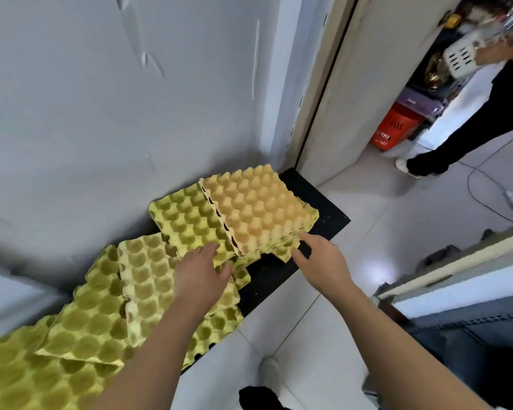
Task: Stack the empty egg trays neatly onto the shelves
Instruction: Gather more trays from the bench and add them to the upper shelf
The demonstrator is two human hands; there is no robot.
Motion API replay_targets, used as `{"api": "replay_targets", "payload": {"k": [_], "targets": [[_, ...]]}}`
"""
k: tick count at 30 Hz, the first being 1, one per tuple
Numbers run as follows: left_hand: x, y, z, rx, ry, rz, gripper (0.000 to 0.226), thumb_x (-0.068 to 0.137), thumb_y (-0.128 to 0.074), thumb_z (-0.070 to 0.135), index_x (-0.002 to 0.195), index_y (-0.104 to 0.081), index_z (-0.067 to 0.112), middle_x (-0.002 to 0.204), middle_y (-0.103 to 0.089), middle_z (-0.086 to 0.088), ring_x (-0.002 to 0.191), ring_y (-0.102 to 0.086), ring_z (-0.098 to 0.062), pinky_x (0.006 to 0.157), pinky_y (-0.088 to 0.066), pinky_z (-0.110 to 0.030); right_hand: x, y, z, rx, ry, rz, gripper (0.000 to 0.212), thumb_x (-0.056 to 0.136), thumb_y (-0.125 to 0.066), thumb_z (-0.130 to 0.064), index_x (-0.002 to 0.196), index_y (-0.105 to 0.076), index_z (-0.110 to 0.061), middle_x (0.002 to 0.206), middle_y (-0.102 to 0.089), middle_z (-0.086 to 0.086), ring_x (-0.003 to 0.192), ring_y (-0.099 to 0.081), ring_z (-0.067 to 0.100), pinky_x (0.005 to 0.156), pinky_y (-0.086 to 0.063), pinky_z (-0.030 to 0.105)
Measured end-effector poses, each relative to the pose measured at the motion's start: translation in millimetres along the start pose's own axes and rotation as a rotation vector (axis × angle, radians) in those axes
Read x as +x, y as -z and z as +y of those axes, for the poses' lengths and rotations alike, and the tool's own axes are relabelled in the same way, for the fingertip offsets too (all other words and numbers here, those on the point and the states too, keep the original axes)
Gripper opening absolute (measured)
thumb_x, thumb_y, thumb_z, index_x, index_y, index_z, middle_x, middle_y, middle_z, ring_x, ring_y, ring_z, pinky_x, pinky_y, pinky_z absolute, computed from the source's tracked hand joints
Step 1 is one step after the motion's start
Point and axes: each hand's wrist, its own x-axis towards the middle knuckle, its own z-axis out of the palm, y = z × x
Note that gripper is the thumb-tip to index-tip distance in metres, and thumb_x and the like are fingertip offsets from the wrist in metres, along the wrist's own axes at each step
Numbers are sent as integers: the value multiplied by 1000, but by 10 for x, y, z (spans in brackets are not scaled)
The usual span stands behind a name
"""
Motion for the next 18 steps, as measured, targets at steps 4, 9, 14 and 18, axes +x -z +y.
{"api": "replay_targets", "payload": {"k": [4, 9, 14, 18], "targets": [[360, -307, 195, 11, 128, -46, 60, 93, -55, 48, 143, -42, 18, 136, -56, -1, 120, -53, -24, 97, -45, -40, 591, 10, 309, 15, 19, -71, 53, 94, -55, -36, 142, -43, -15, 137, -52, 3, 119, -52, 19, 95, -43, 31], [765, -632, 316, -10, 265, -127, 78, 91, -56, 54, 152, -24, 18, 150, -38, -7, 132, -42, -31, 102, -42, -44, 1228, -117, 555, 74, 31, -156, 55, 93, -59, -37, 142, -42, -18, 135, -52, 5, 118, -50, 20, 94, -44, 33], [1150, -928, 303, -97, 389, -199, 96, 86, -65, 51, 155, -7, 19, 157, -17, -10, 142, -27, -31, 107, -34, -45, 1808, -444, 820, 77, -4, -260, 67, 89, -62, -41, 145, -35, -15, 145, -41, 9, 132, -39, 24, 103, -37, 36], [1378, -1134, 219, -171, 452, -218, 117, 78, -75, 51, 155, 8, 21, 157, -11, -9, 144, -23, -30, 108, -36, -44, 2175, -707, 1021, 78, -87, -333, 81, 84, -66, -48, 150, -27, -23, 154, -24, 12, 141, -26, 28, 110, -33, 44]]}}
